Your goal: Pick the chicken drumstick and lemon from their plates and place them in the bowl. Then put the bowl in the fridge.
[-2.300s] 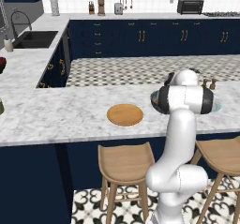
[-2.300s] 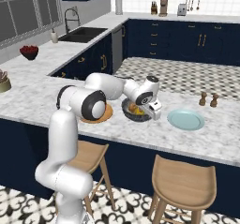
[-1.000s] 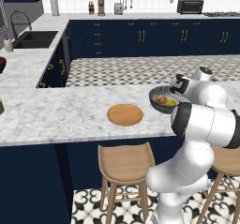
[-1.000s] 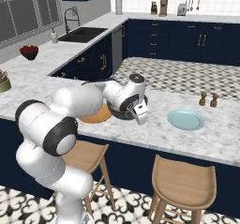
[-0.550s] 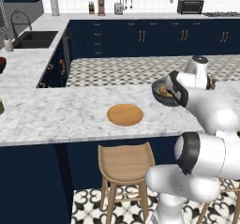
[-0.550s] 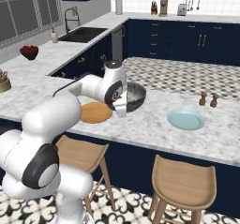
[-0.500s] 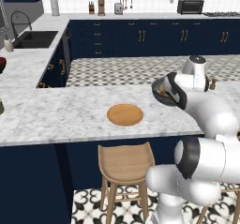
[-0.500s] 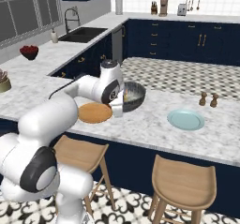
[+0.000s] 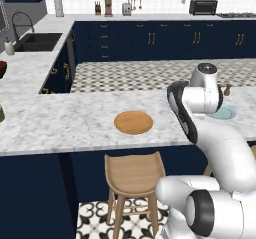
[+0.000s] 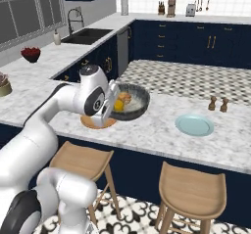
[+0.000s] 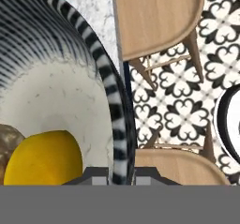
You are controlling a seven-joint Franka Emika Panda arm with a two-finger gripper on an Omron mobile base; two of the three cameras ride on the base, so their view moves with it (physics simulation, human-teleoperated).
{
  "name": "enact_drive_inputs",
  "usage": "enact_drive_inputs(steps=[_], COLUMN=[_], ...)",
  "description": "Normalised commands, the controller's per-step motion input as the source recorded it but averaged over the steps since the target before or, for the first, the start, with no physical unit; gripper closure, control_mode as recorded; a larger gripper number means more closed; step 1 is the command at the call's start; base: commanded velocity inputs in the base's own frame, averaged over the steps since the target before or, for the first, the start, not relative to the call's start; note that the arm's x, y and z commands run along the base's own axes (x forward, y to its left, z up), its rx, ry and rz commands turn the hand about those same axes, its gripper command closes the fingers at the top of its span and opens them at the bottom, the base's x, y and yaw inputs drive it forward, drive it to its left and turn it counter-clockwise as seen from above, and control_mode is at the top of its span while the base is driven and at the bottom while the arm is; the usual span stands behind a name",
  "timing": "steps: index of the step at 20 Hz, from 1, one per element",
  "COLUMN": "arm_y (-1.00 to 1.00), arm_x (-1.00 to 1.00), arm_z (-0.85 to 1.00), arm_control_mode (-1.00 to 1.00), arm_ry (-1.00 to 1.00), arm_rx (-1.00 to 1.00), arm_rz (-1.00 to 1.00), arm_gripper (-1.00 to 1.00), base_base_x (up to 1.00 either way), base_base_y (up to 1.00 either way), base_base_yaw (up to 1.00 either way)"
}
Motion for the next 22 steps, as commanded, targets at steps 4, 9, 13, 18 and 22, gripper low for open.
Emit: enact_drive_inputs(steps=[4,9,13,18,22], arm_y=[0.06,0.18,0.03,0.00,0.00], arm_x=[-0.61,-0.60,-0.23,0.00,0.00], arm_z=[0.59,0.62,0.15,0.00,0.00], arm_control_mode=[-1.00,-1.00,1.00,1.00,1.00], arm_ry=[-0.19,-0.16,-0.06,0.00,0.00], arm_rx=[0.00,0.00,0.00,0.00,0.00], arm_rz=[0.08,0.13,0.03,0.00,0.00], arm_gripper=[1.00,1.00,1.00,1.00,1.00], base_base_x=[0.00,0.00,-0.75,-1.00,-0.72], base_base_y=[0.00,0.00,0.06,-0.19,-1.00], base_base_yaw=[0.00,0.00,0.09,-0.01,-0.37])
